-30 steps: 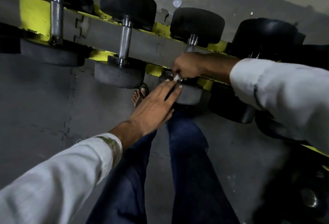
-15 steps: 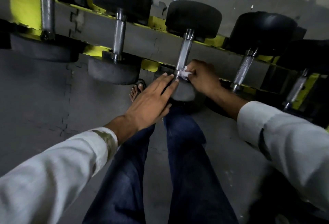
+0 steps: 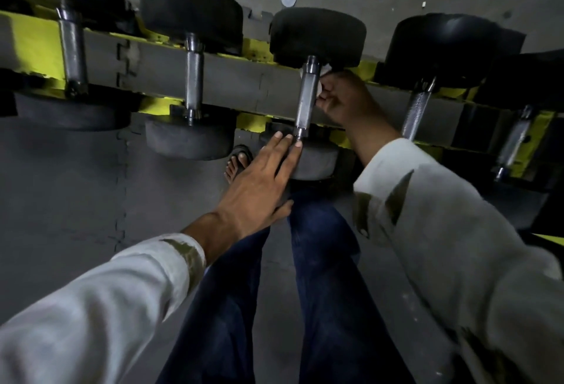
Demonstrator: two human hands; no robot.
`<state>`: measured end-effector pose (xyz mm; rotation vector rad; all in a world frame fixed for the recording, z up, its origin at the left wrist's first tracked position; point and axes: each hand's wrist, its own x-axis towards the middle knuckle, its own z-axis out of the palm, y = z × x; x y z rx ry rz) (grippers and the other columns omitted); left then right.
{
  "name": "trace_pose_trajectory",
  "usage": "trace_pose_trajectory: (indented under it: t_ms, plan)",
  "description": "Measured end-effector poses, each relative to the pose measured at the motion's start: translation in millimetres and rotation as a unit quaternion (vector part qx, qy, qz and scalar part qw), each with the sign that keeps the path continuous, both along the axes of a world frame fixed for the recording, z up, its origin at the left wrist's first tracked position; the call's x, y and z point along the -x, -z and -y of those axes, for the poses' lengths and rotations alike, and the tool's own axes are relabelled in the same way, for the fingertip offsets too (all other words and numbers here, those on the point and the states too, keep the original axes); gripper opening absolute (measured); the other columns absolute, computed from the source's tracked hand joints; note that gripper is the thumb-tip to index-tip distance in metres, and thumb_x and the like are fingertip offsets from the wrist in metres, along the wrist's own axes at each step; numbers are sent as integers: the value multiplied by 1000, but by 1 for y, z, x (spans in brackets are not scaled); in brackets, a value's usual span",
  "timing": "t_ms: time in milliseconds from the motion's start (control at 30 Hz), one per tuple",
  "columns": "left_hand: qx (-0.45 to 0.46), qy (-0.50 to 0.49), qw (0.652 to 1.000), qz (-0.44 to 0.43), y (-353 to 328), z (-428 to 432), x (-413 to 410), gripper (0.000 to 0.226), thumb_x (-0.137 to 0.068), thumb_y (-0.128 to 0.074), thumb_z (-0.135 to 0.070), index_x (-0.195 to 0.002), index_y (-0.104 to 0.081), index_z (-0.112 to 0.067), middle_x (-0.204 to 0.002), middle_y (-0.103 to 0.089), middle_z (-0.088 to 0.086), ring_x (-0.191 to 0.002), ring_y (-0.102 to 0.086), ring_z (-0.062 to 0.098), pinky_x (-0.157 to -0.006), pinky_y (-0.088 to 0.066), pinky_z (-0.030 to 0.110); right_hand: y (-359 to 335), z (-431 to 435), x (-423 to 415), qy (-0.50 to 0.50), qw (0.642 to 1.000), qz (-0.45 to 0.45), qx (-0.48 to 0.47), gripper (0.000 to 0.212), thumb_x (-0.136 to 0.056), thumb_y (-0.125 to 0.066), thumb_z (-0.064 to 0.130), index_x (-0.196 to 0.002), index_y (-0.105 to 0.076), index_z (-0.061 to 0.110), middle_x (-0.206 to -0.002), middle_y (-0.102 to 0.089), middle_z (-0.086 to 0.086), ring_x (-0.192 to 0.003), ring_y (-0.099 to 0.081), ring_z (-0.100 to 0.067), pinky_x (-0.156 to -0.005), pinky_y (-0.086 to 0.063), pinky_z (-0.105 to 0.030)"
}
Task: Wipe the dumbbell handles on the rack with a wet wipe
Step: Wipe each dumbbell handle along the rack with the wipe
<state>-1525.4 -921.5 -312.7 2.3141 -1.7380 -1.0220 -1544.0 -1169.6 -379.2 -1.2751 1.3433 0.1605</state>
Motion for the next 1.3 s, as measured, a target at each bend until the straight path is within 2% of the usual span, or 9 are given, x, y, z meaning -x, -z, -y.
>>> trace_pose_trajectory:
  t_ms: [100,200,367,500,667,867,1000,1133,1300]
  plan:
    - [4,4,1000,4,-1,0,-1,110,-88,-70,-46,-164,-2,-5,-170,-8,18,-159,3,31,-129,-13,43,-11,-12,6,74,995,56,-25,15,-94,-61,-1,-107,-66,5,-108,-63,-11,-98,-64,-20,-75,-56,-29]
    - [5,9,1000,7,-1,0,-2,111,-86,-71,-47,-164,-3,-4,-170,-9,19,-159,2,32,-129,-13,43,-10,-26,11,181,977,109,1,20,-88,-64,-8,-94,-66,11,-98,-69,-9,-84,-66,-14,-65,-57,-22]
    - [9,8,1000,7,-1,-1,-1,113,-86,-71,-49,-164,-2,-3,-170,-8,20,-159,4,32,-128,-17,44,-4,-48,21,2,962,80,262,20,-78,-64,8,-96,-71,15,-103,-72,-6,-95,-67,-19,-87,-55,-45]
    - [6,15,1000,6,1,-1,-2,115,-85,-72,-49,-163,-1,-3,-170,-7,20,-159,4,32,-128,-18,46,-10,-51,19,-252,859,44,444,40,-90,-57,8,-130,-61,13,-128,-57,-14,-119,-54,-30,-92,-49,-35]
    - [6,22,1000,3,0,-2,-4,117,-84,-74,-48,-163,-1,-3,-169,-8,21,-159,2,34,-128,-17,46,-4,-37,28,-440,746,38,498,33,-91,-57,17,-123,-64,12,-128,-60,-4,-118,-50,-27,-79,-54,-37]
    - [4,32,999,9,0,-2,-5,121,-83,-75,-50,-163,1,-2,-169,-6,22,-158,2,35,-128,-18,47,-15,-9,17,-762,445,86,463,30,-93,-40,20,-109,-65,15,-107,-61,-4,-103,-52,-30,-70,-51,-37]
    - [4,36,999,18,0,-1,-3,120,-83,-74,-51,-163,1,-1,-169,-6,22,-158,2,35,-127,-19,47,-11,21,-4,-739,452,-1,499,52,-93,-12,14,-112,-59,2,-114,-57,-19,-96,-60,-41,-69,-53,-44]
    - [3,42,998,36,-1,-1,-3,120,-84,-72,-53,-162,3,0,-169,-5,24,-158,2,36,-127,-20,47,-19,-5,9,-802,381,-16,461,46,-90,-27,10,-122,-58,4,-135,-53,-19,-86,-66,-33,-48,-39,-30]
    - [3,42,999,26,0,-1,-4,120,-84,-73,-52,-162,3,-1,-170,-3,23,-158,4,36,-127,-19,47,-30,6,6,-822,316,44,471,55,-93,-17,9,-133,-54,5,-146,-49,-17,-94,-69,-32,-49,-43,-31]
